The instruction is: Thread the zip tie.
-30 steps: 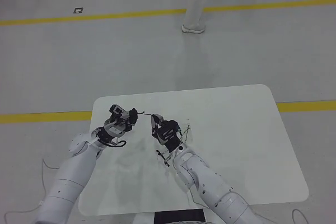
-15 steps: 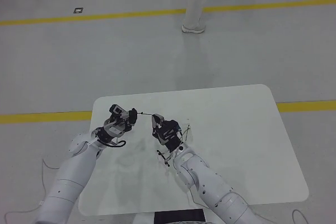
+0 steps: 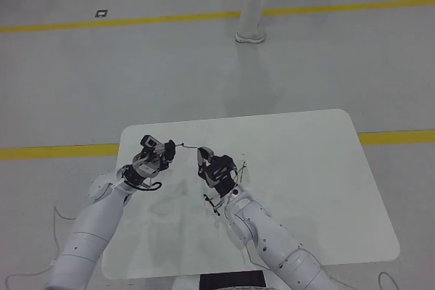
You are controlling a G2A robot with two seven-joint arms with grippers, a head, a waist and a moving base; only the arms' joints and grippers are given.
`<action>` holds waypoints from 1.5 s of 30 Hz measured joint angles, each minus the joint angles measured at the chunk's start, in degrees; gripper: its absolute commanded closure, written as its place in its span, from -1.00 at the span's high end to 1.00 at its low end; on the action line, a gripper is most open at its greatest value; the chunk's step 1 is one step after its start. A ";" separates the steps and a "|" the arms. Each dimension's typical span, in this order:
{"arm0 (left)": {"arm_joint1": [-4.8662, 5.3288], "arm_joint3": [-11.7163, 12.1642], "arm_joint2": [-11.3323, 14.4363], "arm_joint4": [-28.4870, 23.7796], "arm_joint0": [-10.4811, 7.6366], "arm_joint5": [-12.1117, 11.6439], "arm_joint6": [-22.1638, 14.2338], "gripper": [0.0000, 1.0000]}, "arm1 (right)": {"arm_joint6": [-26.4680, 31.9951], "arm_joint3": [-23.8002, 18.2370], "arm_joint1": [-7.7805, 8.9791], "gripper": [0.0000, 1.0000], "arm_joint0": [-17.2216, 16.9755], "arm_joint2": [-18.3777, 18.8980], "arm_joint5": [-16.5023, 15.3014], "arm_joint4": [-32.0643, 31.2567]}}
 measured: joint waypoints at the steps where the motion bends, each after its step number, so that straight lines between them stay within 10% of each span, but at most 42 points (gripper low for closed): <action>1: 0.01 0.01 -0.07 -0.03 0.04 0.01 -0.04 -1.00 | -0.11 -0.01 0.01 1.00 -0.05 0.09 -0.21 0.27; 31: 0.26 -0.95 -2.00 -1.28 1.45 0.70 -0.58 -1.00 | -2.19 -0.98 0.49 1.00 -1.77 2.44 -0.39 2.04; 45: 0.89 -5.34 -4.78 -6.59 5.12 9.38 -3.60 -1.00 | -6.69 -12.05 3.71 1.00 -12.80 12.14 -2.01 -1.53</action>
